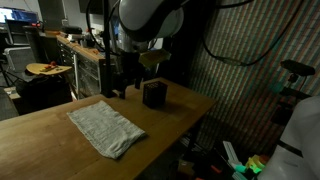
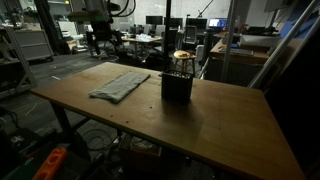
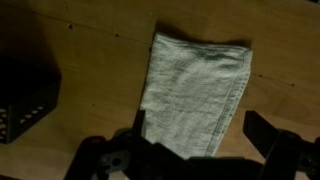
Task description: Put the towel on the table into the box
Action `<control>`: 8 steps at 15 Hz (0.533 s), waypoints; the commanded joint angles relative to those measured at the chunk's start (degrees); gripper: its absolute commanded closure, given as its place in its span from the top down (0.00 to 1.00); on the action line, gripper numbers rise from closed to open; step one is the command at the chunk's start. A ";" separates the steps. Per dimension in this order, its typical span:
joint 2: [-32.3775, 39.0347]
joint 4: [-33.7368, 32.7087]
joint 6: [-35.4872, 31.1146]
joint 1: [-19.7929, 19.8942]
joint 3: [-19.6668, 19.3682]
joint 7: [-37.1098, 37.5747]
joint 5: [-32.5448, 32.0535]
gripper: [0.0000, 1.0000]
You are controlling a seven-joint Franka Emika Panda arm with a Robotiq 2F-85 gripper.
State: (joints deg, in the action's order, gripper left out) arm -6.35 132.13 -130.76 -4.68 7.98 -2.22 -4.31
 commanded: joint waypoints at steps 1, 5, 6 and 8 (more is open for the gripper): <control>3.61 -0.87 -10.24 -1.01 -0.77 -4.26 1.44 1.00; 8.70 -3.88 -18.32 -0.76 -0.65 -7.32 -0.83 1.00; 9.99 -4.74 -19.87 -0.77 -0.59 -8.05 -0.94 1.00; 12.93 -7.11 -22.20 -0.80 -0.49 -8.80 -1.62 1.00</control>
State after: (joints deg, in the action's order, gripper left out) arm 2.33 129.41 -149.74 -4.87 7.97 -9.25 -4.59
